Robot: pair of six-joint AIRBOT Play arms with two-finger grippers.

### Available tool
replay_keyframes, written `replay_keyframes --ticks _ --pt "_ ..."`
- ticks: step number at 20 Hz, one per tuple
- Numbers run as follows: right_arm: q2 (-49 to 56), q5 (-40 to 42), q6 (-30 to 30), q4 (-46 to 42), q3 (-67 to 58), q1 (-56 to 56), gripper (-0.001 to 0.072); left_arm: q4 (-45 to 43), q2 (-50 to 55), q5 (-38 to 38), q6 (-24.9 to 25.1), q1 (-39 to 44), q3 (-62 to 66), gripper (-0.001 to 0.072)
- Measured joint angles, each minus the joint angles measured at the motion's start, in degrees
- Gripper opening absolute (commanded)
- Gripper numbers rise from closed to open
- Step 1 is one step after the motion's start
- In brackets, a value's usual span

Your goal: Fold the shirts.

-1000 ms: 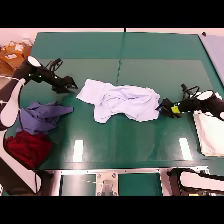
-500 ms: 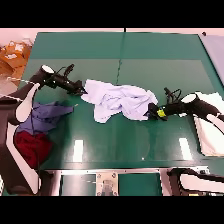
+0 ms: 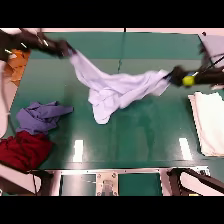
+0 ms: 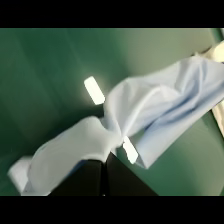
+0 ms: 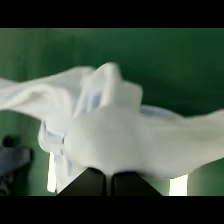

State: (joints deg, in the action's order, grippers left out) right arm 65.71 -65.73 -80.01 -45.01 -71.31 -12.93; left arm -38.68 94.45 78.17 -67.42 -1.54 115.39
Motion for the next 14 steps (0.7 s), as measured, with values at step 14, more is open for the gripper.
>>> replay_keyframes --ticks 14 --pt "-29.55 -8.26 -6.93 -5.88 -10.84 -4.0 0.0017 -4.72 -40.17 -20.72 1.07 -0.11 2.12 0.0018"
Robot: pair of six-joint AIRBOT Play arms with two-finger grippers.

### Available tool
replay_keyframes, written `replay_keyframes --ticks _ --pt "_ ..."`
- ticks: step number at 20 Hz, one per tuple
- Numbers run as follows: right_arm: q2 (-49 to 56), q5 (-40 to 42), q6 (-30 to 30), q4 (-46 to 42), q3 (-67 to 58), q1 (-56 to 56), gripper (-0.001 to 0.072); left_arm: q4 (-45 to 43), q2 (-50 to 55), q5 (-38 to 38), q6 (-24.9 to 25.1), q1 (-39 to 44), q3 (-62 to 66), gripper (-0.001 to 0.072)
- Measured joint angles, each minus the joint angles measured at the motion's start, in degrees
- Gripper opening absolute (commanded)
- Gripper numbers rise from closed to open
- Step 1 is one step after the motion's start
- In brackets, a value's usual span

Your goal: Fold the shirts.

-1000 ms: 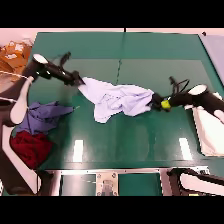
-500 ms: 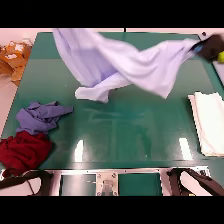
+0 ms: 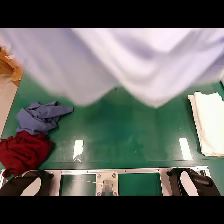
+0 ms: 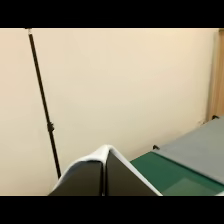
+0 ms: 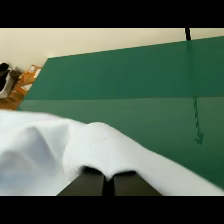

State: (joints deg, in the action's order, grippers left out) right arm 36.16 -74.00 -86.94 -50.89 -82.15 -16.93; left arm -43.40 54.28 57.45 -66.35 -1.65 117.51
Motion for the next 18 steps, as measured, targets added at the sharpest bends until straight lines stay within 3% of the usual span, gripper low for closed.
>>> replay_keyframes --ticks 4,8,16,17,18 --pt "-1.44 -0.04 -1.03 -1.25 10.21 0.0 0.0017 -1.11 3.41 -1.36 1.73 0.07 -3.1 0.0019" --pt "2.89 6.93 0.59 0.22 24.26 0.0 0.0017 0.37 16.09 -1.97 4.04 0.68 -4.44 0.0019" --pt "28.7 24.44 5.68 2.47 37.68 0.0 0.0017 2.25 48.37 -4.04 8.94 10.1 -4.94 0.0032" --pt "31.87 25.94 5.99 2.54 37.92 0.02 0.0024 2.36 51.08 -4.44 8.85 11.04 -4.96 0.0352" --pt "34.29 27.26 6.25 2.8 37.92 0.0 0.0114 2.32 53.11 -4.55 8.31 11.74 -4.98 0.0636"
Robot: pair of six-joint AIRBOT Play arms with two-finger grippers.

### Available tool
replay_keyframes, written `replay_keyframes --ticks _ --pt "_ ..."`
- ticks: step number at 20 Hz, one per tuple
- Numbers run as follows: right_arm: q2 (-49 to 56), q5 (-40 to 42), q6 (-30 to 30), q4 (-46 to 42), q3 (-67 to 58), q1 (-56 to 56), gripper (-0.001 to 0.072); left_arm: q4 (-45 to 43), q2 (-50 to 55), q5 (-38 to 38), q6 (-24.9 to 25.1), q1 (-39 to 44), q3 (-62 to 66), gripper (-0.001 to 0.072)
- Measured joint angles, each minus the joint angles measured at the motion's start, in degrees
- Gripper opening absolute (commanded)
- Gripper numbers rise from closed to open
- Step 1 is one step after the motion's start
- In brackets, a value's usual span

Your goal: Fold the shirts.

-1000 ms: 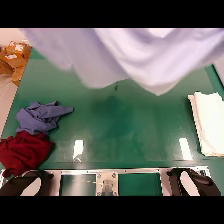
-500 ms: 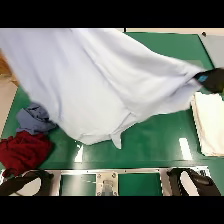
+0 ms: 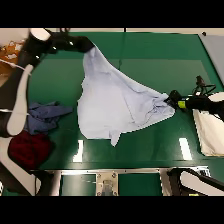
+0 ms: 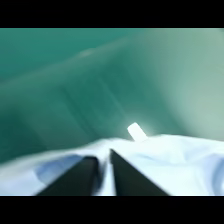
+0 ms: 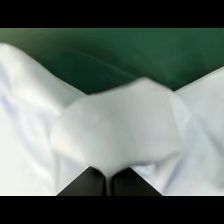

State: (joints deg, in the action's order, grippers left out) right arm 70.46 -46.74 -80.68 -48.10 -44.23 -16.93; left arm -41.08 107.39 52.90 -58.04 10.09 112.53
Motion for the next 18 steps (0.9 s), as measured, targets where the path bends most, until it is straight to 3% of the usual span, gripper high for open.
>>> replay_keyframes --ticks 1,2,3,5,11,12,13,18 --pt "2.12 0.87 0.57 0.04 -0.31 0.0 0.0244 0.17 1.16 0.22 -1.16 0.35 0.13 0.0651" --pt "3.52 1.33 1.29 0.02 -0.9 0.0 0.0322 0.52 1.97 0.5 -2.86 0.26 0.66 0.0628" --pt "4.59 1.55 1.92 0.04 -1.99 -0.02 0.0367 0.42 2.69 2.4 -4.61 -0.17 1.42 0.0428" --pt "5.73 -0.68 2.75 -0.68 -4.72 -0.68 0.0381 0.33 2.93 8.35 -7.26 -1.66 3.1 0.0017" --pt "2.69 -13.51 2.71 -2.73 -7.96 -2.69 0.0389 -1.77 -1.53 27.87 -15.87 -8.44 4.37 0.0017" --pt "1.44 -15.08 2.23 -2.84 -7.1 -2.45 0.0453 -3.8 -2.78 30.64 -17.27 -8.9 3.32 0.0017" --pt "0.04 -16.39 1.86 -2.95 -5.73 -1.79 0.0494 -5.51 -4.83 32.44 -18.34 -9.33 1.42 0.0016" --pt "-3.54 -15.93 0.63 -2.71 2.99 6.23 0.05 -13.03 -18.93 32.2 -20.35 -9.97 -20.81 0.0018"
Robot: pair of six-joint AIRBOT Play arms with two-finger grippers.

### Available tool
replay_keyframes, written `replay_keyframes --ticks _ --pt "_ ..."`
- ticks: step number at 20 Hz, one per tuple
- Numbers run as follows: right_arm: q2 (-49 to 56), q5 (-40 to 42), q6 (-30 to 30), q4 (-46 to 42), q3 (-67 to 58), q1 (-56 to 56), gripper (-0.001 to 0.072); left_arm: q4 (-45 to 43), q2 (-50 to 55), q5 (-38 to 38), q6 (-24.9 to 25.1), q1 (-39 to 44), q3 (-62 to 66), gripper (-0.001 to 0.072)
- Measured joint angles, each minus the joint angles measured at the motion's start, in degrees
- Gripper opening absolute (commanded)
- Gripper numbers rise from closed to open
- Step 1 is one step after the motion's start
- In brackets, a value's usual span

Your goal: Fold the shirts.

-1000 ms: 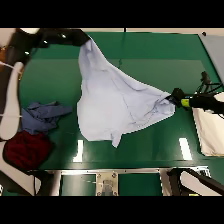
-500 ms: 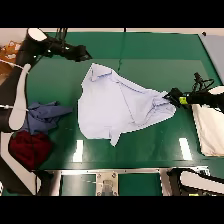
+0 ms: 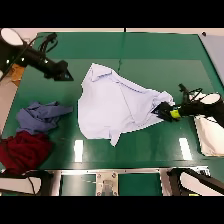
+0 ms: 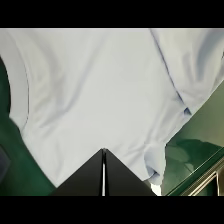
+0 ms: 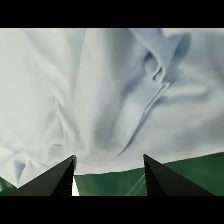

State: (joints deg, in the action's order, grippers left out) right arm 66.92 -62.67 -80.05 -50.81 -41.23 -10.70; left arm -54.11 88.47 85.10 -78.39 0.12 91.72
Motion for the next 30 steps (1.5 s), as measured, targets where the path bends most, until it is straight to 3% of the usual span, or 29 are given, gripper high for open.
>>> replay_keyframes --ticks 3,4,5,6,7,8,9,12,17,23,24,25,26,30 --pt "1.7 5.11 -0.94 0.79 2.47 7.43 0.049 -2.47 -9.33 -6.86 -0.42 -0.17 -18.91 0.0021" --pt "2.89 6.56 -1.38 1.18 2.49 9.53 0.0459 -3.02 -11.32 -9.35 -0.44 -0.09 -24.24 0.0022" --pt "4.15 7.78 -1.55 1.53 2.25 11.17 0.0346 -3.72 -13.29 -11.54 -0.63 -0.15 -29.31 0.0079" --pt "5.49 8.66 -1.81 1.9 1.75 12.41 0.0319 -3.52 -14.73 -13.68 -0.63 -0.26 -33.31 0.0364" --pt "6.69 9.62 -1.88 2.05 1.2 13.33 0.0223 -3.56 -15.5 -15.8 -0.68 -0.13 -37.24 0.0485" --pt "7.76 10.12 -1.9 2.25 0.7 14.03 0.01 -3.23 -16.35 -16.94 -1.03 -0.15 -40.5 0.0487" --pt "8.57 10.43 -1.9 2.29 0.26 14.53 0.0033 -2.56 -16.85 -18.95 -1.01 -0.2 -42.99 0.0487" --pt "9.66 10.4 -1.25 2.34 -0.94 15.34 0.0017 -0.35 -17.62 -23.58 -1.01 -0.15 -48.7 0.0487" --pt "5.46 2.03 -0.76 2.1 -5.79 15.67 0.0017 3.87 -18.01 -28.15 0.31 0.59 -54.75 0.0487" --pt "2.05 -8.94 -3.04 1.42 -14.88 14.4 0.0018 8.81 -16.72 -36.28 0.92 7.96 -58.14 0.0486" --pt "2.12 -9.6 -3.26 0.96 -15.21 14.29 0.0018 9.75 -15.78 -37.35 0.94 8.92 -58.31 0.0379" --pt "2.29 -10.19 -3.39 0.55 -15.28 14.16 0.0017 10.29 -14.75 -38.21 1.01 9.64 -58.47 0.0141" --pt "2.6 -10.45 -3.48 0.2 -15.1 14.16 0.0017 11.61 -13.73 -38.38 1.11 10.14 -58.66 0.0021" --pt "3.72 -10.64 -3.82 -1.55 -14.23 13.66 0.0018 13.53 -13.09 -37.53 2.89 11.13 -58.77 0.0019"
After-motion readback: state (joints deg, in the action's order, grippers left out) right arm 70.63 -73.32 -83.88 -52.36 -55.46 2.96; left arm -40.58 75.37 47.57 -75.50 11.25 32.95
